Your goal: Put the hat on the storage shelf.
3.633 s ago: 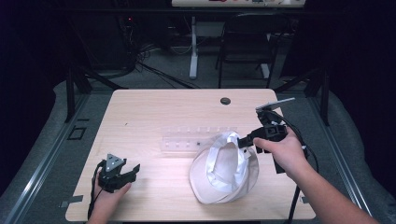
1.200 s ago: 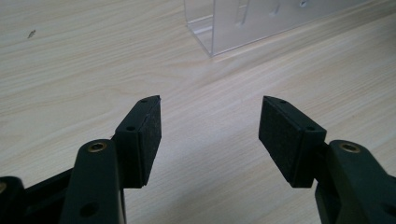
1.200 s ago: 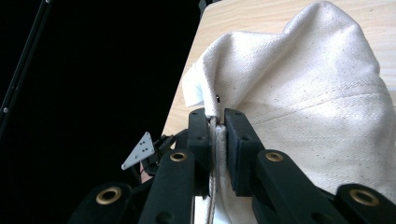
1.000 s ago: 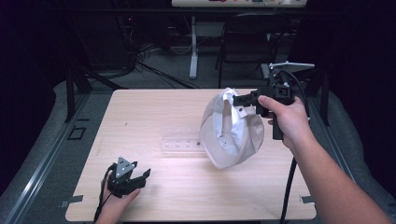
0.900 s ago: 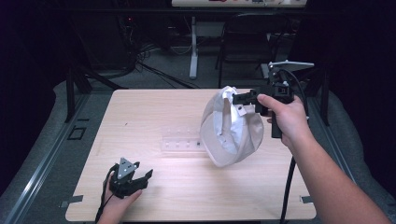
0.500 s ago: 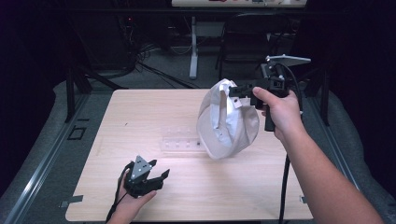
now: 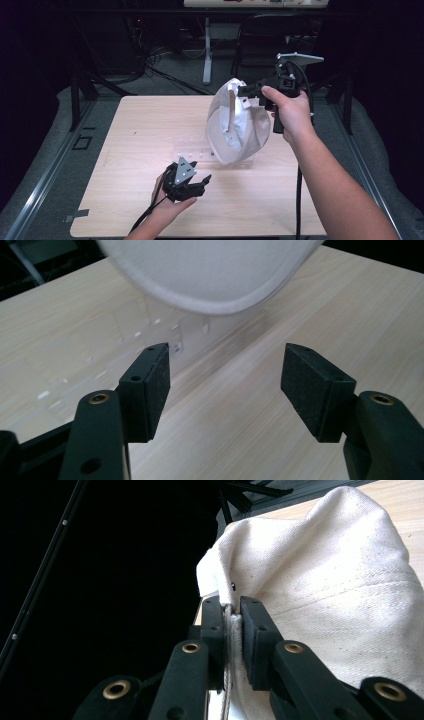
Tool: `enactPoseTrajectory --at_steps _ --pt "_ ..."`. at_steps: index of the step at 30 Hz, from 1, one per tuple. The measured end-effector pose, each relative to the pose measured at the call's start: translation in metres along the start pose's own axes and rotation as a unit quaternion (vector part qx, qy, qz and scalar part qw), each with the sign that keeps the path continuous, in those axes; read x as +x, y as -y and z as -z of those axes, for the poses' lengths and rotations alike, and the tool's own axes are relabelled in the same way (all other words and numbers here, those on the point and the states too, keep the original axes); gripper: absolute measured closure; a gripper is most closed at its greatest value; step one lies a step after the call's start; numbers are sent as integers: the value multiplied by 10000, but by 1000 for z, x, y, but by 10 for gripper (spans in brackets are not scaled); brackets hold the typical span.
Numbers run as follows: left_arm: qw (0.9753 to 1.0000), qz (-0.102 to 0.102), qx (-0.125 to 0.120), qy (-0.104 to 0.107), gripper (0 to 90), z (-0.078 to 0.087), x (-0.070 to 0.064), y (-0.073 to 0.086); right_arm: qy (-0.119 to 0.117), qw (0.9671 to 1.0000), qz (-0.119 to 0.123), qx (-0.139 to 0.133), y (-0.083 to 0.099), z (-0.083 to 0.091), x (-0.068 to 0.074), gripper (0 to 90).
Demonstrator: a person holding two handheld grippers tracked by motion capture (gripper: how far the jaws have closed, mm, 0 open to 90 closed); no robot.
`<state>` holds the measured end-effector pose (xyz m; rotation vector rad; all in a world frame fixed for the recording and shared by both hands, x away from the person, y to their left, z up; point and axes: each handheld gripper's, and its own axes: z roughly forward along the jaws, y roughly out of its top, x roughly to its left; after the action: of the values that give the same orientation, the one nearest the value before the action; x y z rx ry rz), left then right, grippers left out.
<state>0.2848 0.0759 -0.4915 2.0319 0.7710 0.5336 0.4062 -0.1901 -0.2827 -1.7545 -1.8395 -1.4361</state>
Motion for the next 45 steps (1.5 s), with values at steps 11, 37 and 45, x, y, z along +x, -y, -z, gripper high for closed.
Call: enactPoseTrajectory --at_steps 11,37,45 --pt "9985 -284 285 -359 371 -30 -27 -38 -28 10000 -20 -61 -5 -13 10 817" --pt "9985 96 380 -372 816 -26 25 -42 -55 9999 150 -6 -2 -22 24 816" --pt "9991 265 323 -118 822 -29 35 -36 23 9998 199 42 -1 -30 25 816"
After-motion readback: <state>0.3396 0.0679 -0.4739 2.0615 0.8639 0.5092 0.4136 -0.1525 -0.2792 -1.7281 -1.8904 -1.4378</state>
